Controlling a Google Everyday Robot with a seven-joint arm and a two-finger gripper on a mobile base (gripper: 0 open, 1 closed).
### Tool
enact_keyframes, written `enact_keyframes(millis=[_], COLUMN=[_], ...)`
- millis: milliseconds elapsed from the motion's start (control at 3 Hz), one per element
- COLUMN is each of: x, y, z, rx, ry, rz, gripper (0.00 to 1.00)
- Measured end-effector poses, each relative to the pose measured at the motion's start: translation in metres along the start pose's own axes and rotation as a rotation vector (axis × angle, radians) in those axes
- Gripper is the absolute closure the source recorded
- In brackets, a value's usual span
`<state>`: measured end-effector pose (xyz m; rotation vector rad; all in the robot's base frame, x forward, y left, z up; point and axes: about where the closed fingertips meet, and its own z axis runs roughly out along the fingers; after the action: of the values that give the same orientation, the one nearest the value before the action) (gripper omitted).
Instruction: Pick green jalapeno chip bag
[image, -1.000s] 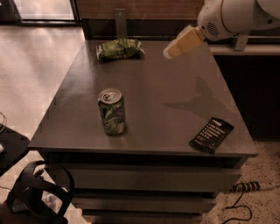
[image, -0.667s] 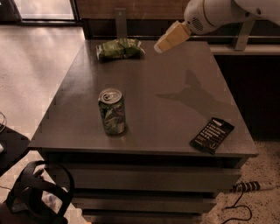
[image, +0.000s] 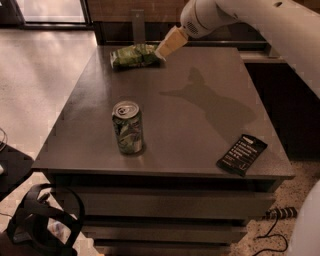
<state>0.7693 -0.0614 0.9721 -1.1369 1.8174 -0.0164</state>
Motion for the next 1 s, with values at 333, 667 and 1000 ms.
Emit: enact_keyframes(millis=[333,667,1000], x=[-0.008,-0.016,-0.023], y=[0.003,0.004,0.012], z=[0.046,0.084,0.122], rx=[-0.016,-0.043,-0.091], ry=[-0.006,-0.037,-0.076], rz=[0.007,0.028,0.063], gripper=[0.00,0.00,0.00])
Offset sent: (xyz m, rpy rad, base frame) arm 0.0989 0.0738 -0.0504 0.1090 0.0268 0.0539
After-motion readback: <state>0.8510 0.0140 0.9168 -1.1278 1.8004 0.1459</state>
